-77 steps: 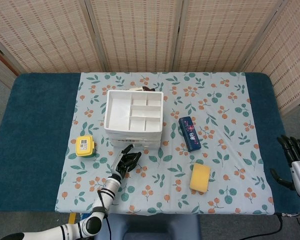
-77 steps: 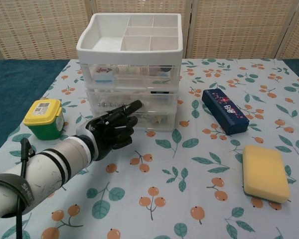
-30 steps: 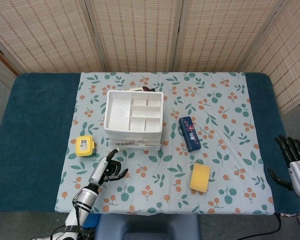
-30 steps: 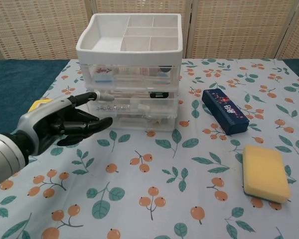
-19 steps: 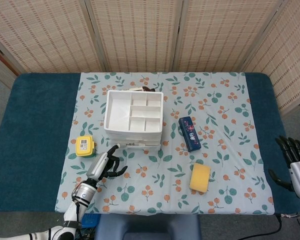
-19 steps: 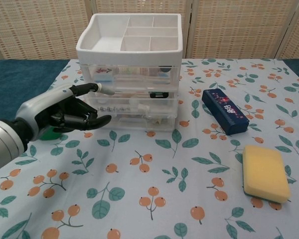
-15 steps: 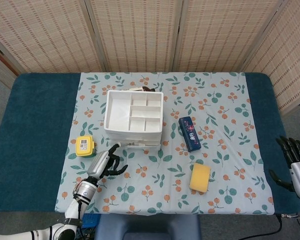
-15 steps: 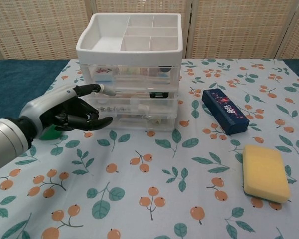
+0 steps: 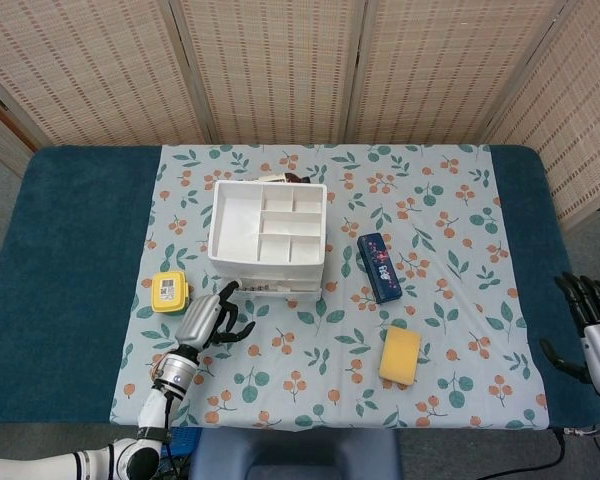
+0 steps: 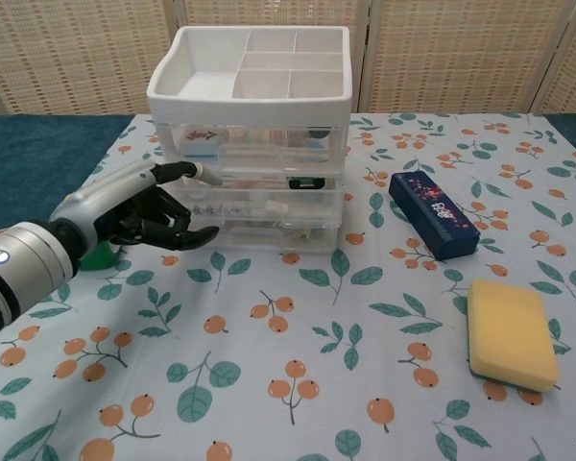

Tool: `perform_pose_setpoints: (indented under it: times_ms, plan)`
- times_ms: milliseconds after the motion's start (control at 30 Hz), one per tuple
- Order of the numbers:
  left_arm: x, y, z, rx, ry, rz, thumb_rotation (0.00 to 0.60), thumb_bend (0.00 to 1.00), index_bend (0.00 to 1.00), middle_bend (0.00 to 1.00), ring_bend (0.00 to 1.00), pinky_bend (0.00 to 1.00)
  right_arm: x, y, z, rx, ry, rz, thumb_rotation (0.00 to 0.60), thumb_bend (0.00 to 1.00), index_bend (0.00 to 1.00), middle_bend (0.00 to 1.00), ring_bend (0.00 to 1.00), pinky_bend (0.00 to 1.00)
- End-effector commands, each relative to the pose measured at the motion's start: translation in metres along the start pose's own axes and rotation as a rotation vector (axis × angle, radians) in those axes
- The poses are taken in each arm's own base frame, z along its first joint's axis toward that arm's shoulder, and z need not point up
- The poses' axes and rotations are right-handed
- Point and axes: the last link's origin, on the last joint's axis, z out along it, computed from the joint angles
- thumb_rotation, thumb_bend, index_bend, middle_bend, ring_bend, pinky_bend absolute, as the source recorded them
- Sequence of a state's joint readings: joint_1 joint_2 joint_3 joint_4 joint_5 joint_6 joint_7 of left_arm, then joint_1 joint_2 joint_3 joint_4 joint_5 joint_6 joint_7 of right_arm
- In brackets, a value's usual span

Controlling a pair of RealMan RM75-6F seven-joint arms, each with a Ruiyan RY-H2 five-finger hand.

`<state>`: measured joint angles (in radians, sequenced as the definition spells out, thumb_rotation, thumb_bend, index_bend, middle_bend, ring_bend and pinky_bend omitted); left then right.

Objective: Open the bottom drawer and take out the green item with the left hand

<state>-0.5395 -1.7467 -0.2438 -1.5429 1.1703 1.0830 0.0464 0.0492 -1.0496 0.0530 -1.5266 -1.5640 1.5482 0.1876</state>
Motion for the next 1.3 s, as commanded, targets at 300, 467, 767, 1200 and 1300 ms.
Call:
perform_pose_setpoints:
  times_ms: [300, 467, 767, 1200, 1300]
  plan:
    - [0.000, 0.001, 0.001, -0.021, -0.018, 0.041, 0.600, 0.28, 0.30, 0.82, 0.94, 1.00, 0.000, 0.001, -0.001, -0.006, 0.001, -0.002, 0.600, 0.33, 0.00, 0.04, 0.00, 0.00]
    - [0.002, 0.002, -0.003, -0.038, -0.024, 0.049, 0.600, 0.28, 0.34, 0.82, 0.94, 1.00, 0.000, 0.000, 0.000, -0.004, -0.002, -0.003, 0.600, 0.33, 0.00, 0.04, 0.00, 0.00]
    - [0.002, 0.003, -0.015, -0.069, -0.048, 0.067, 0.600, 0.28, 0.41, 0.82, 0.94, 1.00, 0.000, -0.001, 0.001, 0.000, -0.002, -0.003, 0.600, 0.33, 0.00, 0.04, 0.00, 0.00]
    - [0.000, 0.004, -0.032, -0.089, -0.090, 0.084, 0.600, 0.28, 0.42, 0.82, 0.94, 1.00, 0.001, 0.000, 0.000, 0.001, 0.001, -0.001, 0.600, 0.33, 0.00, 0.04, 0.00, 0.00]
    - [-0.001, 0.005, -0.035, -0.090, -0.096, 0.081, 0.600, 0.28, 0.42, 0.82, 0.94, 1.00, 0.001, -0.001, 0.000, 0.002, 0.002, 0.000, 0.600, 0.33, 0.00, 0.04, 0.00, 0.00]
